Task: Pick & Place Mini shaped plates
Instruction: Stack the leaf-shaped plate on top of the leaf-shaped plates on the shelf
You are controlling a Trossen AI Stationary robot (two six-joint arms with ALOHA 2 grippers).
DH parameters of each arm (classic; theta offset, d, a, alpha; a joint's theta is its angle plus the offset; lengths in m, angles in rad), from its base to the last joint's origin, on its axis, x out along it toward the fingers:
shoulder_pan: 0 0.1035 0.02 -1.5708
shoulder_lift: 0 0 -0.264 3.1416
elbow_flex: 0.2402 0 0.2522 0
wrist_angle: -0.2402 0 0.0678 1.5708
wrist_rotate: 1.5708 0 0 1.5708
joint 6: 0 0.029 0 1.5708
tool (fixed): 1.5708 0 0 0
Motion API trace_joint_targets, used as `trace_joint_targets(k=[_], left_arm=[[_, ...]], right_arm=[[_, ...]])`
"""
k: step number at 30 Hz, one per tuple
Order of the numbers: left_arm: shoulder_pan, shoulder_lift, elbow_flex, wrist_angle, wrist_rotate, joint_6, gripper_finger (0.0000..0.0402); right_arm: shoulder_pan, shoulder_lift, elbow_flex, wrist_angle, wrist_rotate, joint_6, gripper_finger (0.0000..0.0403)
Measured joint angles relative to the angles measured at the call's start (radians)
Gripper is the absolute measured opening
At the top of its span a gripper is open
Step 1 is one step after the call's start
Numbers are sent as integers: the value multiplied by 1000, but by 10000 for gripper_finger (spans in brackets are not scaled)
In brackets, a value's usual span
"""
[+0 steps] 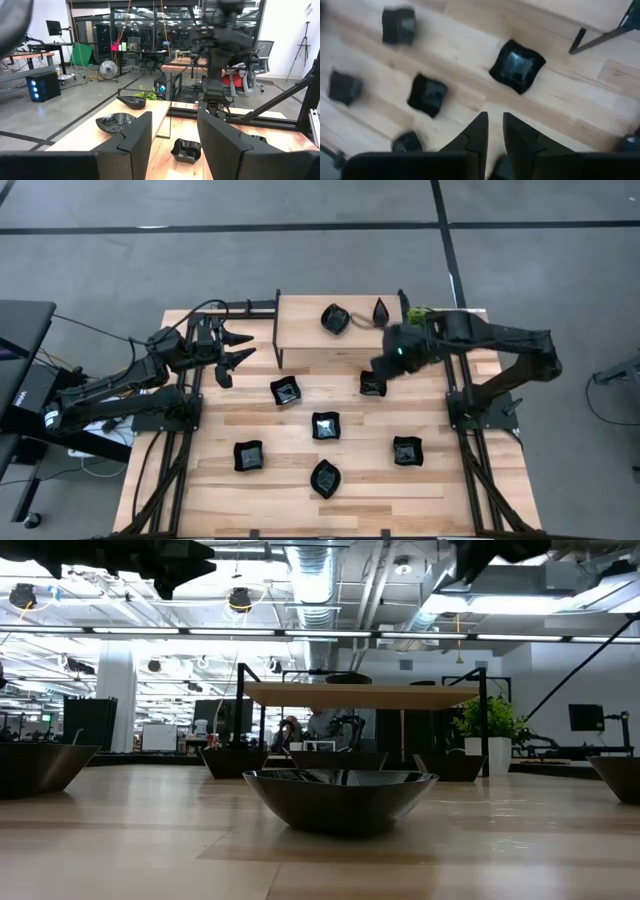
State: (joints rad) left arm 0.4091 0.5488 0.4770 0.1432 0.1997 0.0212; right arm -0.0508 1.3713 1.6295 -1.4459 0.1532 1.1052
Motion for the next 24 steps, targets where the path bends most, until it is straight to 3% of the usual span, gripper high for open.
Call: trace_joint_targets(k=[10, 19, 24], left_arm=[[0, 1, 0, 0, 0, -43, 159], [-12, 1, 0, 0, 0, -225, 159], [-17, 1, 0, -3, 8, -268, 159]], right_arm=[[296, 12, 0, -10, 136, -4, 54], [458, 186, 0, 156, 57, -161, 54], [502, 296, -2, 184, 5, -159, 54]])
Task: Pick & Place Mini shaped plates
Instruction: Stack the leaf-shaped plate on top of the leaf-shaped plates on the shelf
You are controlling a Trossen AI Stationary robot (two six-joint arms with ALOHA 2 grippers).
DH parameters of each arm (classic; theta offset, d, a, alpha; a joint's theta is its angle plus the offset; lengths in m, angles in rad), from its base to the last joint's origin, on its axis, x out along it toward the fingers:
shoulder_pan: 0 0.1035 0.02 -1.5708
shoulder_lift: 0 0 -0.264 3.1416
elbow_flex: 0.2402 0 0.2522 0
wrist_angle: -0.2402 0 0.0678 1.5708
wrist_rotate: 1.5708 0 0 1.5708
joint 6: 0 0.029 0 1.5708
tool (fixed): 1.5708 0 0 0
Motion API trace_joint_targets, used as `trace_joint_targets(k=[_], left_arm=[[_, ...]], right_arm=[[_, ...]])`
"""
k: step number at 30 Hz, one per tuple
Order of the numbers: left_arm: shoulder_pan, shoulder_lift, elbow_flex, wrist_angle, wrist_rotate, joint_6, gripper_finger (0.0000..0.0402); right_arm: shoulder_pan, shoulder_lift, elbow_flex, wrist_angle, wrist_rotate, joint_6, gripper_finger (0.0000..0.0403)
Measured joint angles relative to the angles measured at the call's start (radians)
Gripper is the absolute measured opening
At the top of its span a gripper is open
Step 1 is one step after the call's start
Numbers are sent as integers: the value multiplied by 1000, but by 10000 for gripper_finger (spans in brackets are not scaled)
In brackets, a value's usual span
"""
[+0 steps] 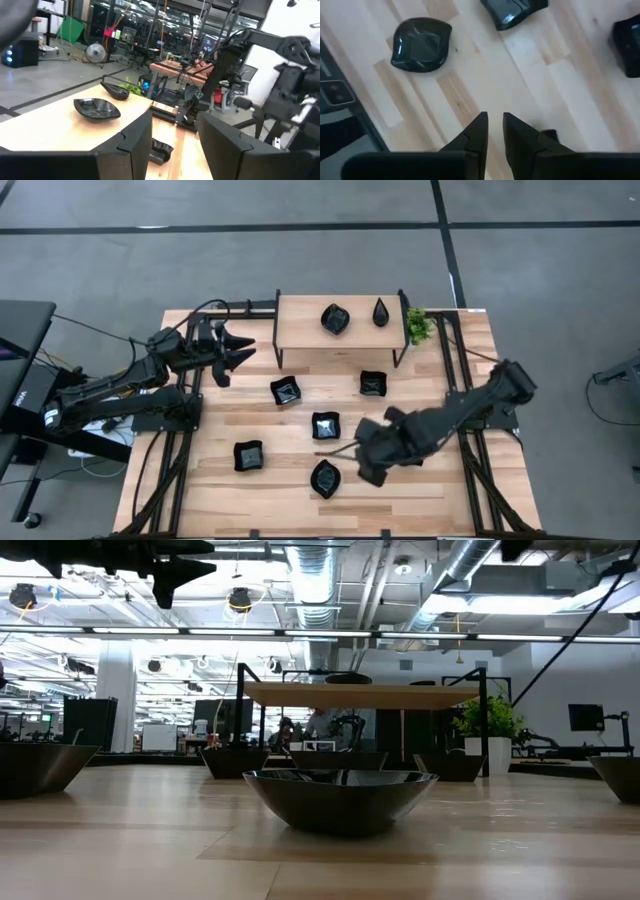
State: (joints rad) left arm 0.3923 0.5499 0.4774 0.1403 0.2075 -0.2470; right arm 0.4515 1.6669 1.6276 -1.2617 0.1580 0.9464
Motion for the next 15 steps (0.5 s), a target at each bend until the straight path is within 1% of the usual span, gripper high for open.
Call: trace_joint_targets(k=[3, 4, 7, 9, 11, 15], left_arm=[[0, 0, 0, -4, 27, 1, 159], [0, 0, 0, -5, 39, 2, 159], [0, 0, 0, -5, 93, 3, 159], [0, -1, 0, -5, 129, 3, 159], [0, -1, 0, -5, 162, 2, 159], [0, -1, 0, -5, 233, 2, 159]], right_arm=[[11, 63, 0, 70, -51, 4, 54], [13, 86, 0, 90, -54, 5, 54], [0, 152, 0, 199, -64, 4, 54], [-17, 193, 1, 256, -99, 5, 54], [-33, 228, 1, 287, -115, 13, 54], [-62, 276, 1, 296, -136, 35, 54]])
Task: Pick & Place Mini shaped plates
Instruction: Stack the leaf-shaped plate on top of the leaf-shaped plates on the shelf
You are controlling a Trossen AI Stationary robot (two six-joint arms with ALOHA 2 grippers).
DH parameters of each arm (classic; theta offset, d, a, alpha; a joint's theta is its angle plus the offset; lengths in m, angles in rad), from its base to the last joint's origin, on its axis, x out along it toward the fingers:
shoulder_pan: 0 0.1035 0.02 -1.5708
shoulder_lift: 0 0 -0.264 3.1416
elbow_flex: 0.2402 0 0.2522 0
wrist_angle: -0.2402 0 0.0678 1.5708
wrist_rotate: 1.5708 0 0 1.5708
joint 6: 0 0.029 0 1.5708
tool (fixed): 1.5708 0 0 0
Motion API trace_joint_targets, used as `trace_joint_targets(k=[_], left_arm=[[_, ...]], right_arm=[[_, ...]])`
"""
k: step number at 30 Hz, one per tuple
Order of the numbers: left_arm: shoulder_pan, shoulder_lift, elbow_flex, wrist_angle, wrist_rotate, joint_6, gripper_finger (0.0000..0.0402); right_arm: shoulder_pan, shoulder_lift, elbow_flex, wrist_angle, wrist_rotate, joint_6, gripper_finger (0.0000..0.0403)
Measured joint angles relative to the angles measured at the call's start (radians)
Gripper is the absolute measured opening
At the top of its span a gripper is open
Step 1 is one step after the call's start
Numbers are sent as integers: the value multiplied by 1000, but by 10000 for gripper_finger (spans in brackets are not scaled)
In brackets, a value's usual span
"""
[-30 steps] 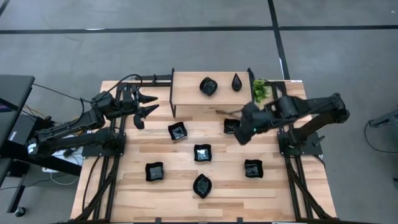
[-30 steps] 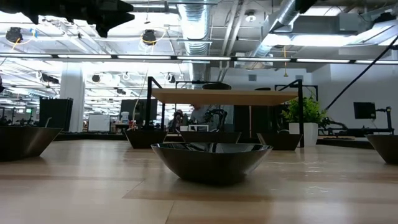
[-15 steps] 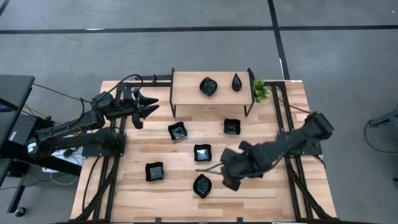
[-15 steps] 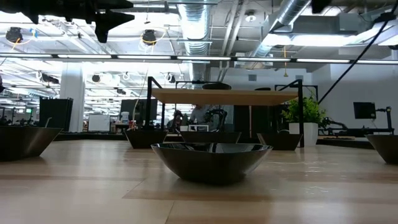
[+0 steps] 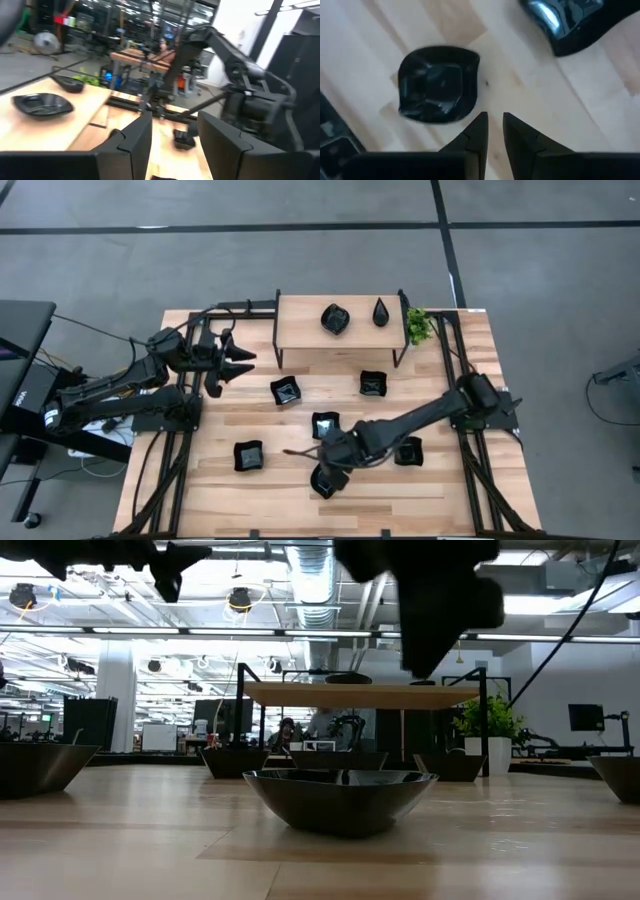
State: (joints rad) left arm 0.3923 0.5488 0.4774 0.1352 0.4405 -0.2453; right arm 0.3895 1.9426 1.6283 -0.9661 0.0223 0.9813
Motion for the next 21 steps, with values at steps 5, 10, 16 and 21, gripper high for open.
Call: trace_joint_targets(k=[5, 10, 16, 21], left_arm=[[0, 0, 0, 0, 67, -3, 159], [0, 0, 0, -1, 92, -3, 159], [0, 0, 0, -1, 93, -1, 159], [0, 0, 0, -1, 93, 0, 159]], right_arm=[[-20, 10, -3, 54, -36, -9, 54], [-18, 8, -39, 103, -53, 11, 54], [-4, 8, -47, 141, -75, 31, 56], [-4, 9, -47, 136, -76, 34, 80]])
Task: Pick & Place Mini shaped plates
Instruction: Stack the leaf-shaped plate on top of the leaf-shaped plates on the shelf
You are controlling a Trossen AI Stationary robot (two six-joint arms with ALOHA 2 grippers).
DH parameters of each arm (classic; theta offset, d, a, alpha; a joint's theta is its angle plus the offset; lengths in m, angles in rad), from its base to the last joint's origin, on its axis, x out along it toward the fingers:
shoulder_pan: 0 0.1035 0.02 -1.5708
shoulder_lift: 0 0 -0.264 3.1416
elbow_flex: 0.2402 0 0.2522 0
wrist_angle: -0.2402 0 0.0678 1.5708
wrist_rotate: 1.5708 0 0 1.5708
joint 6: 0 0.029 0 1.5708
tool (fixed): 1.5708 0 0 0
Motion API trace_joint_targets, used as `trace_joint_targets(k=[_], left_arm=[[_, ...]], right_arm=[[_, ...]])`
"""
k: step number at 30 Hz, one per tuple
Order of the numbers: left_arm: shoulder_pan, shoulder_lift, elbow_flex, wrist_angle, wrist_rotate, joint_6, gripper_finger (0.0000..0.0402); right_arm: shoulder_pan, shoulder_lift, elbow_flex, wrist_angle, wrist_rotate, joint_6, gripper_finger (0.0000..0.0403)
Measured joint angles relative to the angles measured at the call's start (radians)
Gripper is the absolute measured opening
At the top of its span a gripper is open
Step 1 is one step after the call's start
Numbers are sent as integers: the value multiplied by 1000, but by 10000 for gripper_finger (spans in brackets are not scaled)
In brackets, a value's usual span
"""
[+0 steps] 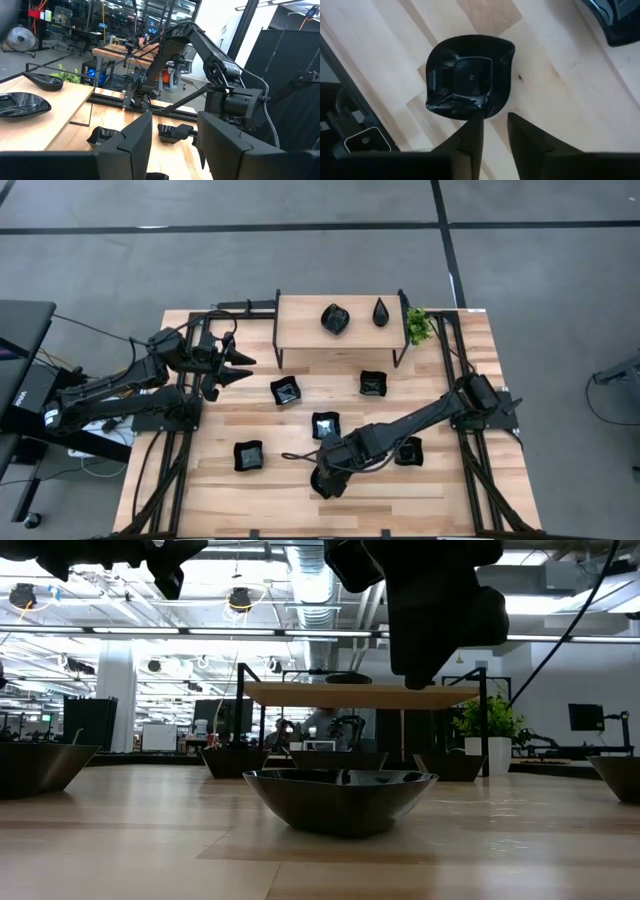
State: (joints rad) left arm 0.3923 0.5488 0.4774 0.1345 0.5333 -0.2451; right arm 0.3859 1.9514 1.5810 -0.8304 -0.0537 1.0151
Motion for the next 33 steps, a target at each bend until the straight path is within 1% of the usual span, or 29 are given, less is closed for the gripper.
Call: trace_joint_targets(k=[5, 9, 15, 17, 19, 22, 25, 28, 31, 33], left_arm=[[0, 0, 0, 0, 0, 0, 159], [0, 0, 0, 0, 0, 0, 159], [0, 0, 0, 0, 0, 0, 159], [0, 0, 0, 0, 0, 0, 159], [0, 0, 0, 0, 0, 0, 159], [0, 0, 0, 0, 0, 0, 159], [0, 0, 0, 0, 0, 0, 159], [0, 0, 0, 1, 0, 0, 159], [0, 0, 0, 1, 0, 0, 159], [0, 0, 0, 1, 0, 1, 159]], right_arm=[[-2, 0, 0, -3, 9, 4, 115], [0, 0, -45, 48, 48, 13, 127], [29, 2, -151, 224, 69, 77, 125], [40, 2, -152, 222, 103, 87, 122], [47, 2, -151, 216, 104, 87, 119], [47, 1, -151, 154, 112, 94, 116], [39, 1, -151, 123, 153, 93, 117], [23, 1, -152, 137, 144, 70, 116], [8, 14, -161, 207, 151, 52, 116], [7, 14, -168, 193, 163, 48, 116]])
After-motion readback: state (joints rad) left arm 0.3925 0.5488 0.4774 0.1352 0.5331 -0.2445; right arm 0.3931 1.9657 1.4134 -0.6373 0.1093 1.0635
